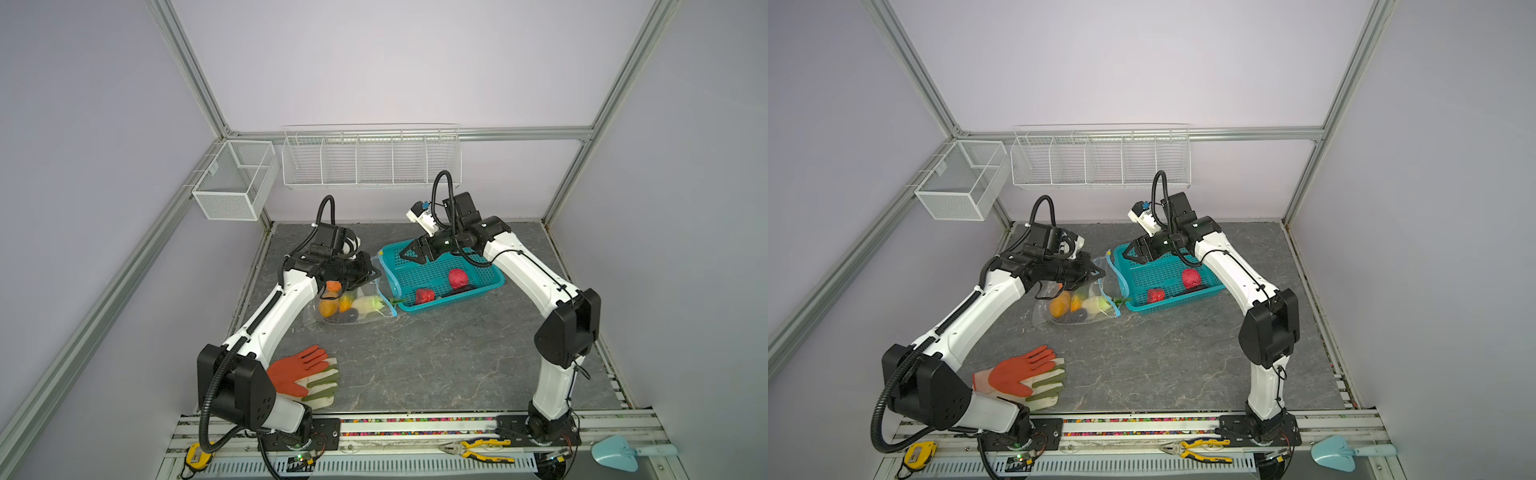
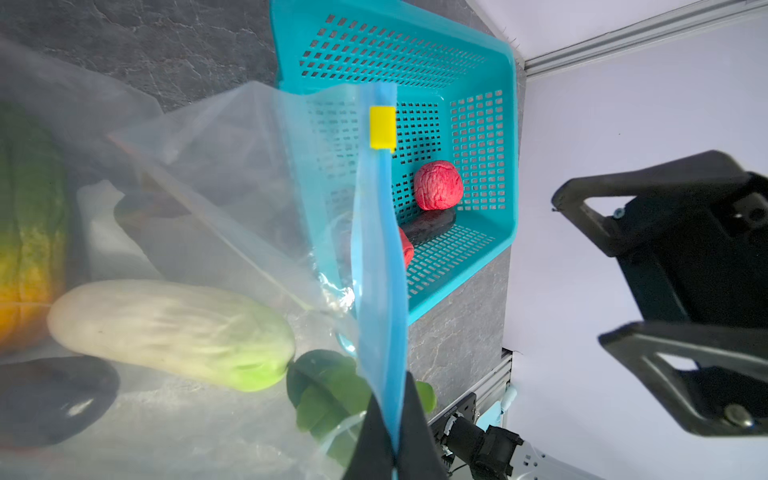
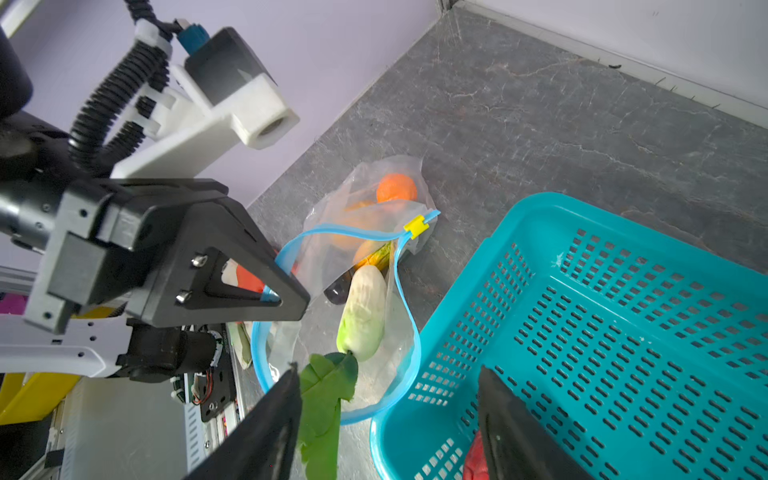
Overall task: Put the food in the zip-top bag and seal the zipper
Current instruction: 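Push the white radish down into the clear bag with the right gripper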
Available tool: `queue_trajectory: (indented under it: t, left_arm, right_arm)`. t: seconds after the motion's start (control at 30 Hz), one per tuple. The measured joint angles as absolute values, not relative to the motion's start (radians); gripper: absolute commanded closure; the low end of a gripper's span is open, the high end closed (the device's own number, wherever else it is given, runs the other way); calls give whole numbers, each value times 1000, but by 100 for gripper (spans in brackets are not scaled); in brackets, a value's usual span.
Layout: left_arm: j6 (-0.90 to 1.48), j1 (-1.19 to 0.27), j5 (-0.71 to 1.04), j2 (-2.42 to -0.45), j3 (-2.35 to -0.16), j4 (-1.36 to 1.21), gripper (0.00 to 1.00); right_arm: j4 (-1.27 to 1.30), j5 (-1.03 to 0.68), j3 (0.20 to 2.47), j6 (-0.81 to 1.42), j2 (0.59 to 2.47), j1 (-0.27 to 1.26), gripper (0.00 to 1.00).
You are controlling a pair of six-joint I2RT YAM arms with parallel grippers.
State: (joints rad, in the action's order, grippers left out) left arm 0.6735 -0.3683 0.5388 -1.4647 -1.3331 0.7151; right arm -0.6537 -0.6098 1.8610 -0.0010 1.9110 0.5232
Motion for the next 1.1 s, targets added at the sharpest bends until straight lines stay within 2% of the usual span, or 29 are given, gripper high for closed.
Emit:
queue_trajectory:
  t: [0.3, 0.4, 0.77, 1.1]
  left_arm:
    - [672, -325, 547, -1426, -1403, 765, 100]
    - [669, -309, 547, -1416, -1417, 777, 100]
    - [662, -297, 548, -1412, -1417, 795, 100]
    - [643, -274, 546, -1398, -1418, 823, 100]
  right_arm:
    - [-608, -644, 1837, 70, 2035, 577, 34]
    - [-609, -656, 1842, 81, 2054, 587, 41]
    - [-608, -706, 1857, 102, 2056, 598, 78]
    - [-620, -712, 1960, 113, 2056, 640, 87]
